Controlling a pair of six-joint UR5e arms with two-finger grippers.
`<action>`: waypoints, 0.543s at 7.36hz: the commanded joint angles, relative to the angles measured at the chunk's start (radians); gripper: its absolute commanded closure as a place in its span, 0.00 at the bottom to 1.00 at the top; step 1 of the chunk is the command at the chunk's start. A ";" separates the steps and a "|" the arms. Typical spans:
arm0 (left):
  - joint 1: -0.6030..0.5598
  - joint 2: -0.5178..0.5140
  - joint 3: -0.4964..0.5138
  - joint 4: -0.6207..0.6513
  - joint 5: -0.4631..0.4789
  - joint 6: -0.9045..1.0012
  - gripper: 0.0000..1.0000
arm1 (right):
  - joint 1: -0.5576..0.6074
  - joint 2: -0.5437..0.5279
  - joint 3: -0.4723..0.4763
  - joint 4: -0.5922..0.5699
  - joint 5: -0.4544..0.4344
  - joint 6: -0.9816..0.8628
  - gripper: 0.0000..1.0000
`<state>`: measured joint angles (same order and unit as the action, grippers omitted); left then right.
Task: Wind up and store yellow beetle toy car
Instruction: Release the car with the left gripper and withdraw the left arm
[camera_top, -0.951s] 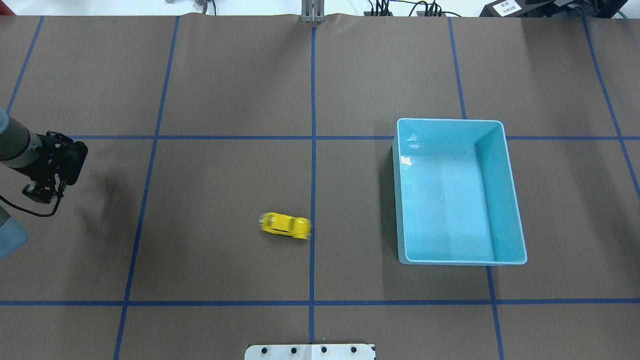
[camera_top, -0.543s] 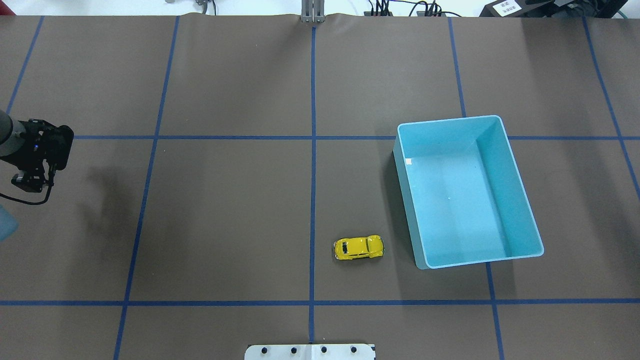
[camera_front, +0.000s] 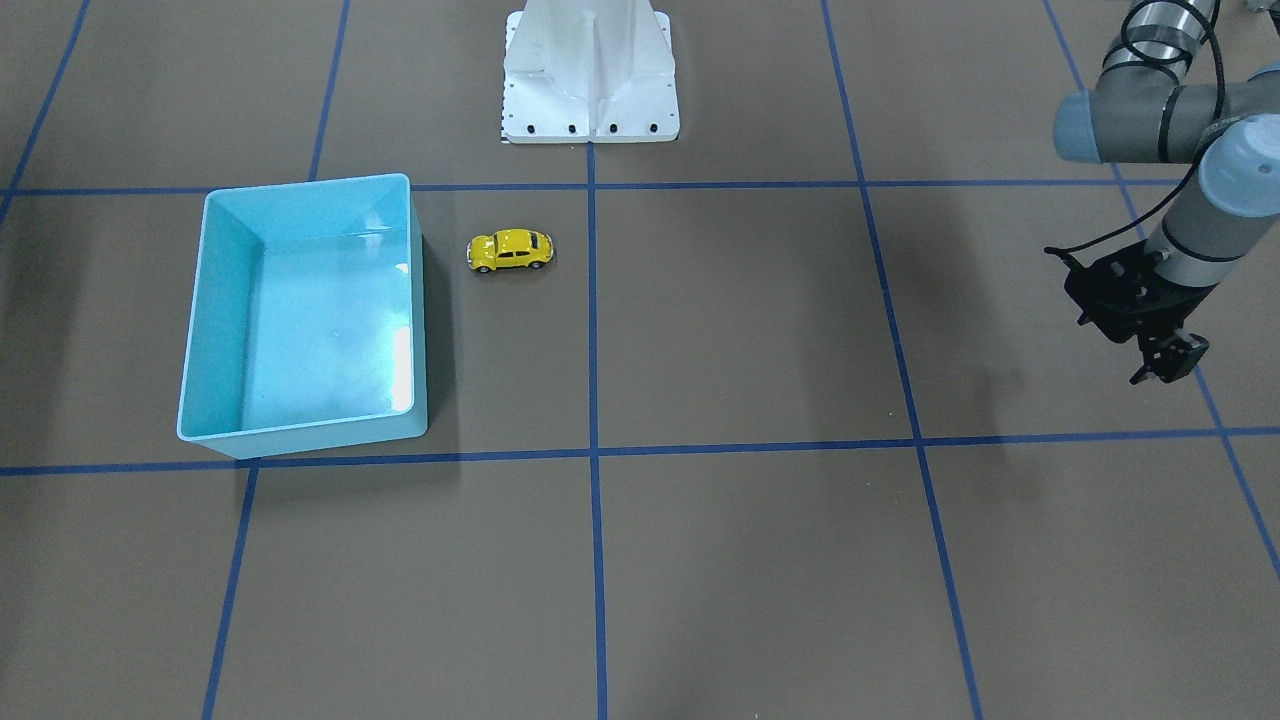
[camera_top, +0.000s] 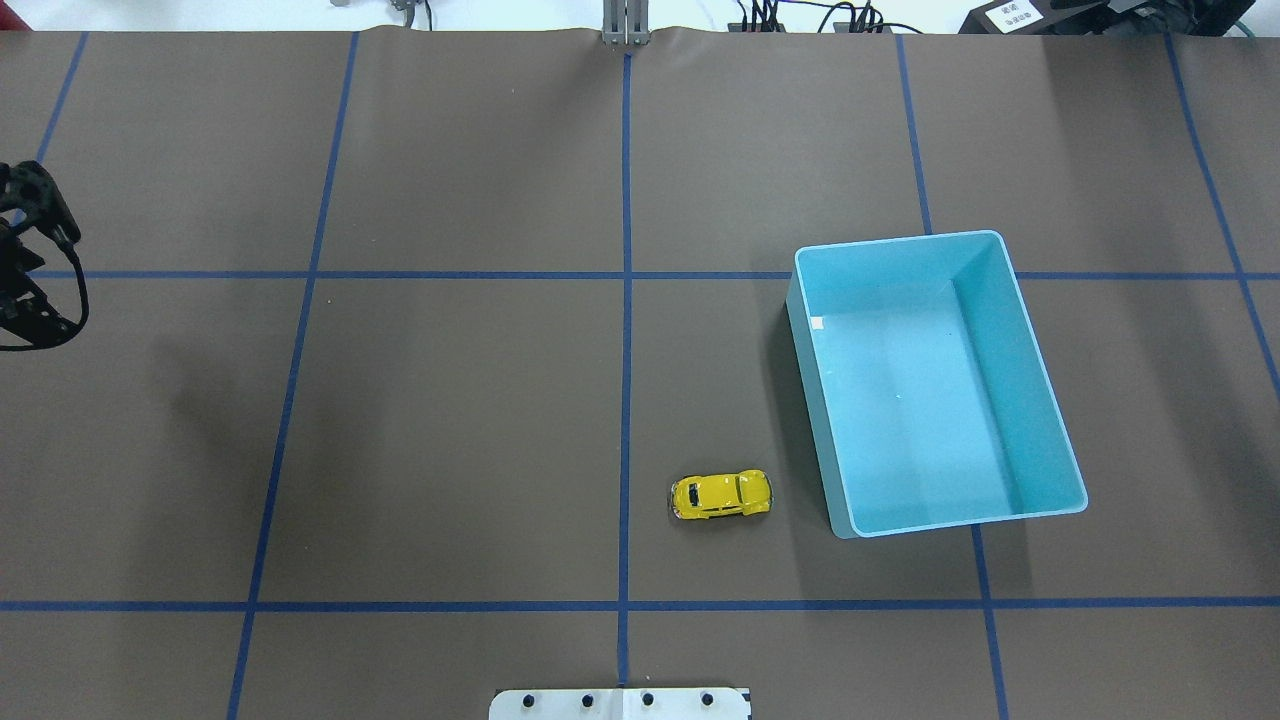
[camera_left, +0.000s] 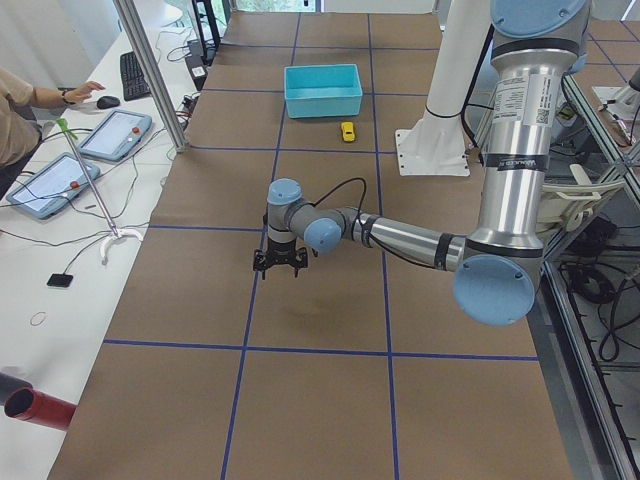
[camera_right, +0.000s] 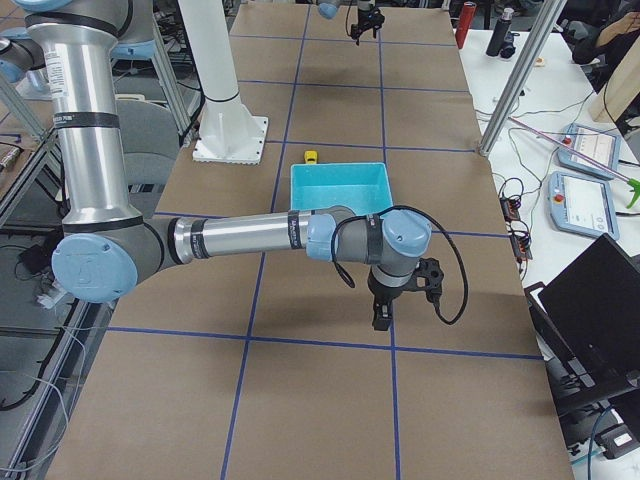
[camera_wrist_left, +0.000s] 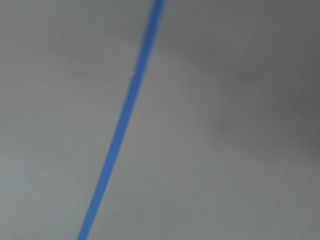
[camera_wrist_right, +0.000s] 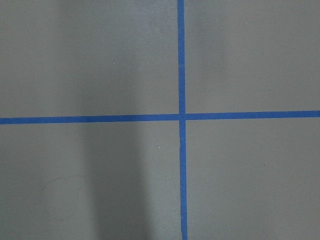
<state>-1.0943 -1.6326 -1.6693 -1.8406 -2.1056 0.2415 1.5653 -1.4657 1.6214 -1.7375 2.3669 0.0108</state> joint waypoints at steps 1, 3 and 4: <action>-0.106 -0.004 -0.003 0.041 -0.132 -0.371 0.00 | -0.001 0.019 0.002 -0.002 -0.002 0.000 0.00; -0.226 0.003 -0.001 0.047 -0.207 -0.439 0.00 | -0.001 0.030 0.017 -0.002 0.000 0.000 0.00; -0.283 0.013 -0.003 0.081 -0.258 -0.439 0.00 | -0.005 0.047 0.020 -0.004 0.000 0.002 0.00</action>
<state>-1.3033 -1.6280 -1.6709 -1.7883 -2.3094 -0.1782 1.5632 -1.4363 1.6355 -1.7398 2.3664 0.0110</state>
